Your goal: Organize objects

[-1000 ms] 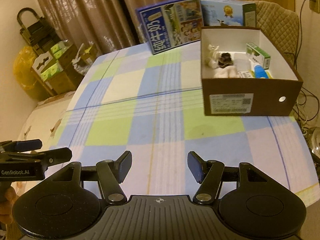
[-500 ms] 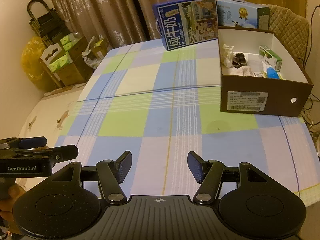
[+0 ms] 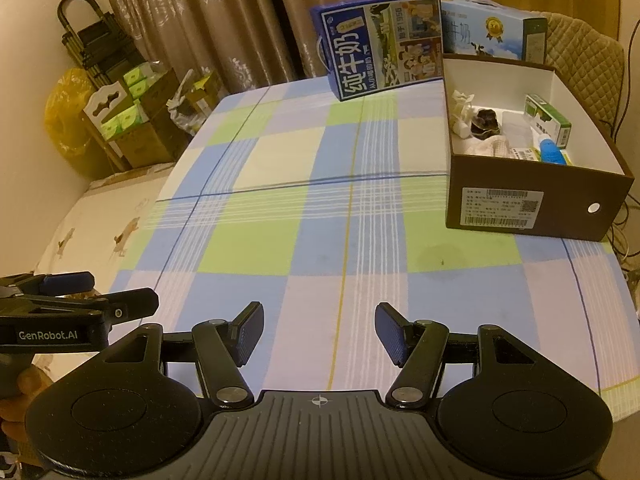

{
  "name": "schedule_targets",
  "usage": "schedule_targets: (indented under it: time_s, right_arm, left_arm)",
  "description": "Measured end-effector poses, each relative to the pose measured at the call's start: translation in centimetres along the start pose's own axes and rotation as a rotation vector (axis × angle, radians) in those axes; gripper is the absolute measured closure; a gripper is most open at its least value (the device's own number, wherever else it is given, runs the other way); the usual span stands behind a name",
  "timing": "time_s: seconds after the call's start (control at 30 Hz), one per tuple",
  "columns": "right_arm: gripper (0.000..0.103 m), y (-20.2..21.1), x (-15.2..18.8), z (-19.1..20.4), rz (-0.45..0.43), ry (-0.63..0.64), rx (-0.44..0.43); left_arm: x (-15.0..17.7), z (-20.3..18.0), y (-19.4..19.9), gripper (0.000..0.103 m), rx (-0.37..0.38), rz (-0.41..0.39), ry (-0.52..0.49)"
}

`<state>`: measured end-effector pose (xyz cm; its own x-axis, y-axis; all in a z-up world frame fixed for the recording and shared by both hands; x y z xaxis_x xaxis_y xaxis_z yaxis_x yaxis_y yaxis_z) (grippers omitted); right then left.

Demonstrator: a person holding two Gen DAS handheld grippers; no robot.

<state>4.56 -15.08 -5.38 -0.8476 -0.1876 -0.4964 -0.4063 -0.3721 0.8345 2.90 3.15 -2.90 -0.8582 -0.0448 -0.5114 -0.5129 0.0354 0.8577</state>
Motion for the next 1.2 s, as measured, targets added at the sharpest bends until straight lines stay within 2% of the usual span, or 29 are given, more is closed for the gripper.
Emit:
schedule_targets:
  time_s: [0.47,1.2]
  right_arm:
    - [0.044,0.2,0.3,-0.5,0.002,-0.002,-0.005]
    - [0.044,0.8,0.9,-1.7,0.001,-0.018,-0.007]
  left_arm:
    - [0.1,-0.1,0.0,0.001,-0.004,0.002,0.002]
    - [0.1,-2.3,-0.3,0.001,-0.004,0.005,-0.018]
Point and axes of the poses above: each gripper's, at about its wrist camera, not at the fingertips, and y roughly against the way its jaws point, z to its left, x to its underside, the point moved 7 cm from there along -y, roughly the way its jaws point, and after that the axes turned 8 degrees about z, right-handed, at the moved point
